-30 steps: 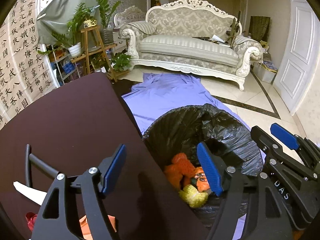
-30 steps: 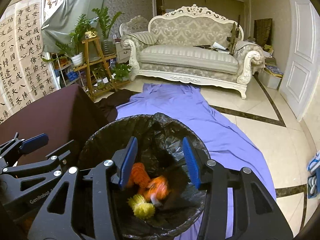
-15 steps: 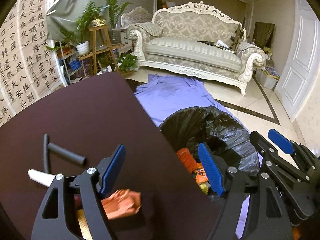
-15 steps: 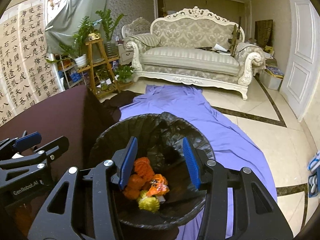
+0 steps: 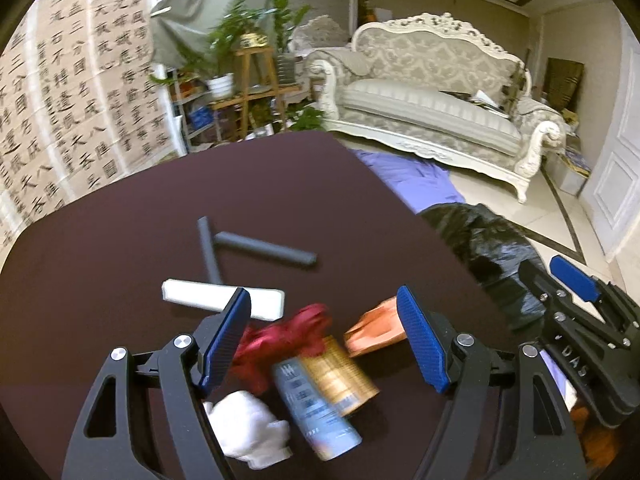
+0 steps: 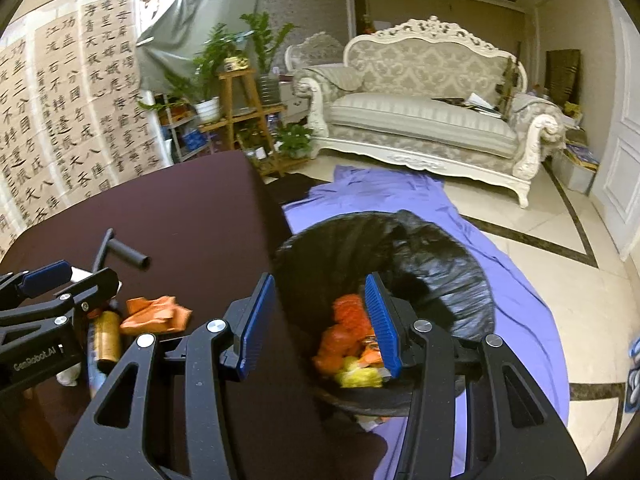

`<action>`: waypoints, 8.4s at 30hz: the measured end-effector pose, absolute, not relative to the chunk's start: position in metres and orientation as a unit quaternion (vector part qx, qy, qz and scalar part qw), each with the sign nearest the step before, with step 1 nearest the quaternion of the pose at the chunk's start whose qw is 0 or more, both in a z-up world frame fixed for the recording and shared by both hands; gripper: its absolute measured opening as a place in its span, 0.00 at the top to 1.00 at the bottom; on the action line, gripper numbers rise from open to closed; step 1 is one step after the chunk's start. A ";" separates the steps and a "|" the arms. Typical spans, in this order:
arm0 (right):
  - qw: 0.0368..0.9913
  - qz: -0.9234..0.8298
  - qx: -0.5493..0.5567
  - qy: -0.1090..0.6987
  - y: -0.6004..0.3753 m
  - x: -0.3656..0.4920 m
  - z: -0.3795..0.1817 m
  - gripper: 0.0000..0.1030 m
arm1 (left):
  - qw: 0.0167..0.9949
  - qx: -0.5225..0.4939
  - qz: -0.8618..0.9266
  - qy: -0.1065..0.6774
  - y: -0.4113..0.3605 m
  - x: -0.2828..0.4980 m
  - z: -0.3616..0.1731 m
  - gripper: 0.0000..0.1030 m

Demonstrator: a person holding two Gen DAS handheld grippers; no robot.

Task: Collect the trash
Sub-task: 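Move both tools back over the table toward the red cloth and tissue, then grasp the red cloth with the left tool while the right tool grasps the orange wrapper, then carry cloth and wrapper over the bin and open both tools to drop them, then move both tools back over the table toward the tissue and bottle, then grasp the white tissue with the left tool while the right tool grasps the brown bottle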

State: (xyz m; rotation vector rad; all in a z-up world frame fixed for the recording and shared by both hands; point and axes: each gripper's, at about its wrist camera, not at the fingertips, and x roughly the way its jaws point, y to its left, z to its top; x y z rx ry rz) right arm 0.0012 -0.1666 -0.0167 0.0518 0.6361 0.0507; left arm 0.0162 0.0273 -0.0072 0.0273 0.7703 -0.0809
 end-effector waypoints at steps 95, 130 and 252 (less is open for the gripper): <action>0.916 0.071 -0.039 0.393 -0.070 0.041 -0.038 0.56 | 0.922 -0.059 0.002 0.384 0.156 0.009 -0.022 0.77; 0.899 0.099 -0.001 0.426 -0.049 0.069 -0.039 0.73 | 0.921 -0.058 0.027 0.384 0.168 0.014 -0.028 0.77; 0.927 0.120 -0.022 0.354 -0.065 -0.001 -0.023 0.57 | 0.912 -0.030 -0.011 0.408 0.094 -0.020 -0.042 0.66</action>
